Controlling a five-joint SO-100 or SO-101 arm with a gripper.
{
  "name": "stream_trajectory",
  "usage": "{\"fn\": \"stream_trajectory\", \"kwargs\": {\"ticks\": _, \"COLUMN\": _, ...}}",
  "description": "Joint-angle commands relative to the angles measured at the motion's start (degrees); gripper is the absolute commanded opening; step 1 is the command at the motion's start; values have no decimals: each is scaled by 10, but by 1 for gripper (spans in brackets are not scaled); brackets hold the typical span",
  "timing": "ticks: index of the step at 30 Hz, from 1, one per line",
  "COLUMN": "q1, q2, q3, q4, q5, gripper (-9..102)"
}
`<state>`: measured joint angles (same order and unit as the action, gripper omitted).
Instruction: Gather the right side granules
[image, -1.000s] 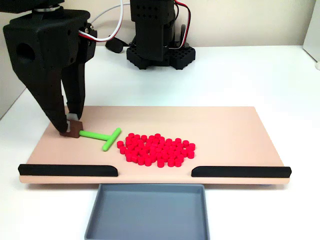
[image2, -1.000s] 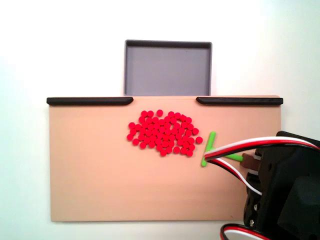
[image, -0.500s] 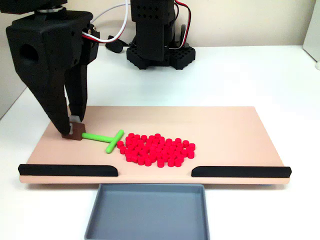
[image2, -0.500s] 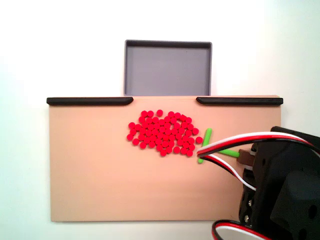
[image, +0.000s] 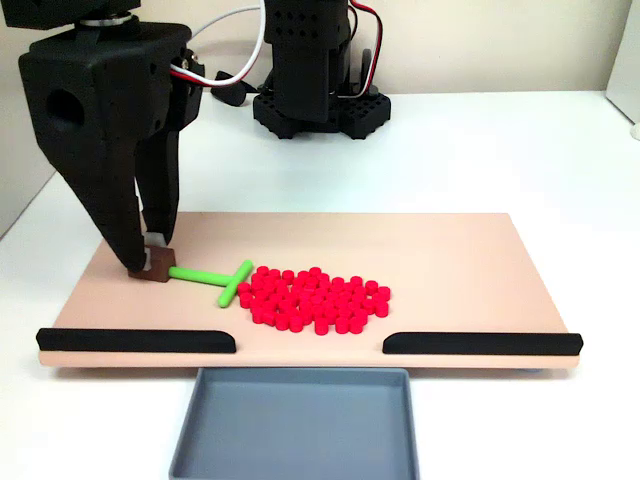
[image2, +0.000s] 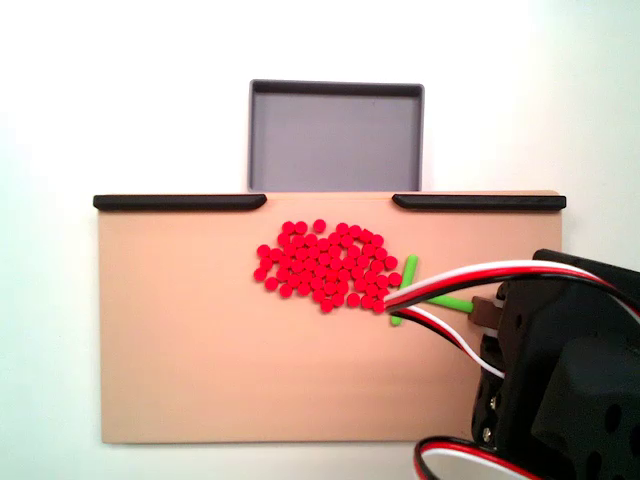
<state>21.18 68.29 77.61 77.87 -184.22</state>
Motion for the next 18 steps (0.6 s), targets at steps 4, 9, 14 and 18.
{"fn": "stream_trajectory", "kwargs": {"ticks": 4, "q1": -10, "q2": 0, "q3": -16, "q4": 1, "q5": -151, "gripper": 0}}
{"fn": "stream_trajectory", "kwargs": {"ticks": 9, "q1": -13, "q2": -1, "q3": -16, "q4": 2, "q5": -145, "gripper": 0}}
{"fn": "stream_trajectory", "kwargs": {"ticks": 14, "q1": -16, "q2": -1, "q3": -16, "q4": 3, "q5": -141, "gripper": 0}}
{"fn": "stream_trajectory", "kwargs": {"ticks": 18, "q1": -18, "q2": -1, "q3": -16, "q4": 3, "q5": -138, "gripper": 0}}
